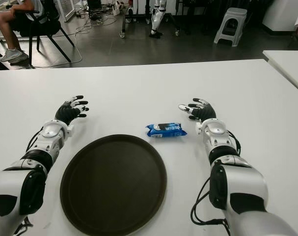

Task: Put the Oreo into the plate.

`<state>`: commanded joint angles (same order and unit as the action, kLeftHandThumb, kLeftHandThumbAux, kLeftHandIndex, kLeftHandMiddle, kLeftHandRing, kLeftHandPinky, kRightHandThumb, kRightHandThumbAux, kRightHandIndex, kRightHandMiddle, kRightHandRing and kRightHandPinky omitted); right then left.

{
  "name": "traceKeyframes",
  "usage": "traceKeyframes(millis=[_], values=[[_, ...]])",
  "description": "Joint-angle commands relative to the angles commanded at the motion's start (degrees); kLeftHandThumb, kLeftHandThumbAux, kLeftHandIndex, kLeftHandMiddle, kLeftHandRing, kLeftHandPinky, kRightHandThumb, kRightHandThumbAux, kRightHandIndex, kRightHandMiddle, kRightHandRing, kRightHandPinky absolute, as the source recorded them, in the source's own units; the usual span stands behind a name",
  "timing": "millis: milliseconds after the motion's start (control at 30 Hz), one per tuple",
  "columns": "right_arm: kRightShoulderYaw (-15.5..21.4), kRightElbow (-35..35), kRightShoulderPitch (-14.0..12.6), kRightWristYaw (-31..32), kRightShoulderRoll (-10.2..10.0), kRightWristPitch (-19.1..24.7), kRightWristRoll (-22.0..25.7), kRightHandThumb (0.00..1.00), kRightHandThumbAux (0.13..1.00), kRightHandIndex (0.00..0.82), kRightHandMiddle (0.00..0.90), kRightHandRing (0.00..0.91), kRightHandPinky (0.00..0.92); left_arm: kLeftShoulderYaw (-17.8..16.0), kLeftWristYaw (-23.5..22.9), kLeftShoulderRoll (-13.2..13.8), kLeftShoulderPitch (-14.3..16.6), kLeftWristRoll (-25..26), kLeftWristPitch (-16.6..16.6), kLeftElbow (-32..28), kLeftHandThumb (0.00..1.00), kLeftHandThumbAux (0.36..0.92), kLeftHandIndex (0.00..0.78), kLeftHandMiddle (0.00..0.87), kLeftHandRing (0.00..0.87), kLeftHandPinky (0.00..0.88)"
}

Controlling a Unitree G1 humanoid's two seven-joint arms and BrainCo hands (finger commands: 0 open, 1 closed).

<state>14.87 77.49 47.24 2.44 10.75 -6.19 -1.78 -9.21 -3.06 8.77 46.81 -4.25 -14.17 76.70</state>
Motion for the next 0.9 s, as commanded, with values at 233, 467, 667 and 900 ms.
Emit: traceKeyframes(millis=[233, 467, 667, 900], values=[[0.2, 0.0, 0.1, 0.5, 0.1, 0.1, 0.3, 0.0, 0.849, 0.233, 0.313, 0.336, 0.372, -0.1, -0.2, 0.0, 0.2, 0.2, 0.3, 0.0, 0.0, 0.761, 0.182, 0.254, 0.292, 0.338], [-0.1, -0.1, 0.1, 0.4, 0.1, -0.1, -0.1, 0.0, 0.841, 0.247, 0.319, 0.333, 0.361, 0.1, 0.0, 0.0, 0.1, -0.1, 0.2, 0.1, 0.0, 0.746, 0.186, 0.259, 0.296, 0.342], [-0.4, -0.1, 0.2, 0.1, 0.1, 0.0, -0.3, 0.0, 0.828, 0.248, 0.318, 0.345, 0.385, 0.2, 0.1, -0.1, 0.0, 0.0, 0.1, 0.1, 0.0, 0.741, 0.179, 0.255, 0.292, 0.342], [-0.7, 0.0, 0.3, -0.1, 0.2, 0.3, -0.3, 0.0, 0.826, 0.253, 0.332, 0.361, 0.395, 0.1, 0.2, -0.1, 0.0, 0.1, -0.2, 0.0, 0.0, 0.757, 0.179, 0.251, 0.294, 0.346]])
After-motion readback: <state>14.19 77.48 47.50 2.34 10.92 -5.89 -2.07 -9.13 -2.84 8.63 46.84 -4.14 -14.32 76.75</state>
